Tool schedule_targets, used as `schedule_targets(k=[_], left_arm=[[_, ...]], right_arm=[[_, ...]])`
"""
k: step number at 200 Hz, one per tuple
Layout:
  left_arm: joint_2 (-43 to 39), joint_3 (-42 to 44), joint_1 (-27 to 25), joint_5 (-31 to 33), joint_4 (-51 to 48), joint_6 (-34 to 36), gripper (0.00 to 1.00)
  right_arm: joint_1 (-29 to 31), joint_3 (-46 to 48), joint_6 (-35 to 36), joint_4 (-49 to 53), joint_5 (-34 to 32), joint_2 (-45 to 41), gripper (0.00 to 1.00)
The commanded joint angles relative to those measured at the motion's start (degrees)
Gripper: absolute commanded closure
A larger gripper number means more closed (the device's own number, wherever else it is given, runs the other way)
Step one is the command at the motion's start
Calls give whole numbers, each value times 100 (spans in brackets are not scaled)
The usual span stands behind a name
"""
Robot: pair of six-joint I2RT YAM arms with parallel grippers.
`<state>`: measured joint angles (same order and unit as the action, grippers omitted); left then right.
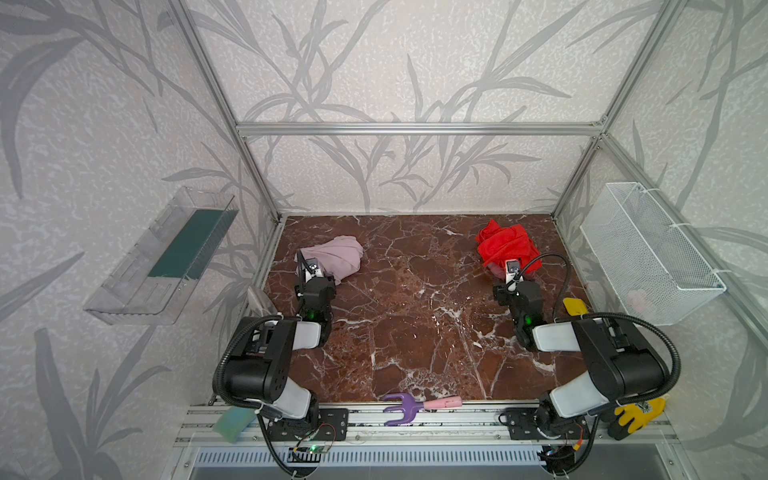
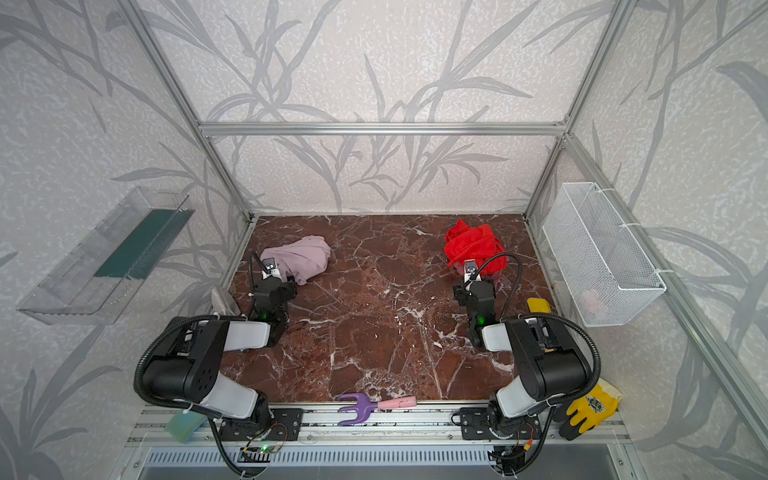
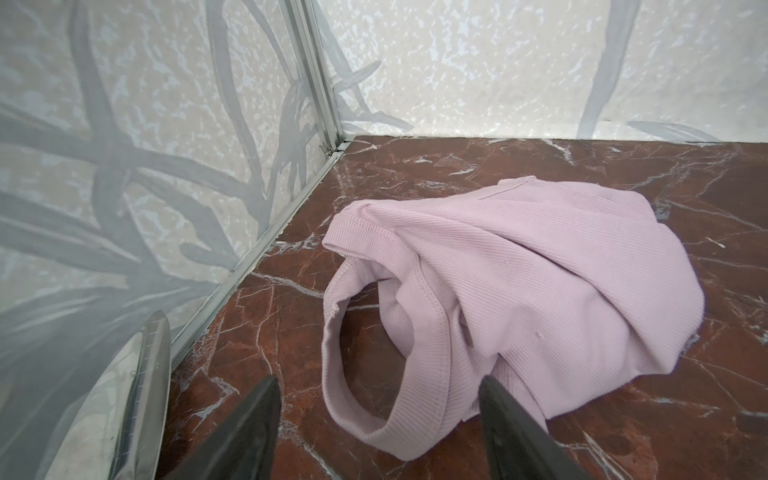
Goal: Pick out a specific cloth from the pile
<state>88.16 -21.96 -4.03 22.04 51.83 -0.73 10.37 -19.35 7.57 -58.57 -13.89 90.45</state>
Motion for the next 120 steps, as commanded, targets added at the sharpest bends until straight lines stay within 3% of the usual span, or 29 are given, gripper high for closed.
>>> schedule_targets(k=[1, 6, 24, 63, 68, 71, 74, 120], left_arm=[[247, 241, 125, -429, 793, 5, 26], [328, 269, 109, -376, 1026, 77, 26], [156, 128, 124, -413, 405, -67, 26], [245, 147, 187, -483, 597, -46, 22], [240, 143, 190, -488, 583, -48, 20], [229, 139, 190, -489, 557, -56, 6], [220, 135, 187, -483, 537, -66, 2], [225, 143, 192, -477, 570, -48, 1]], right_arm=[[-17, 197, -38, -618, 459, 112, 19], [-15, 178, -25, -608, 449, 130, 19], [-22, 70, 1, -398, 544, 119, 19], [-52, 27, -28, -315, 570, 120, 18], [-52, 28, -28, -313, 572, 121, 18], [-53, 28, -28, -313, 572, 117, 18], [-53, 28, -23, -313, 567, 114, 18], [-55, 37, -23, -339, 545, 120, 18]])
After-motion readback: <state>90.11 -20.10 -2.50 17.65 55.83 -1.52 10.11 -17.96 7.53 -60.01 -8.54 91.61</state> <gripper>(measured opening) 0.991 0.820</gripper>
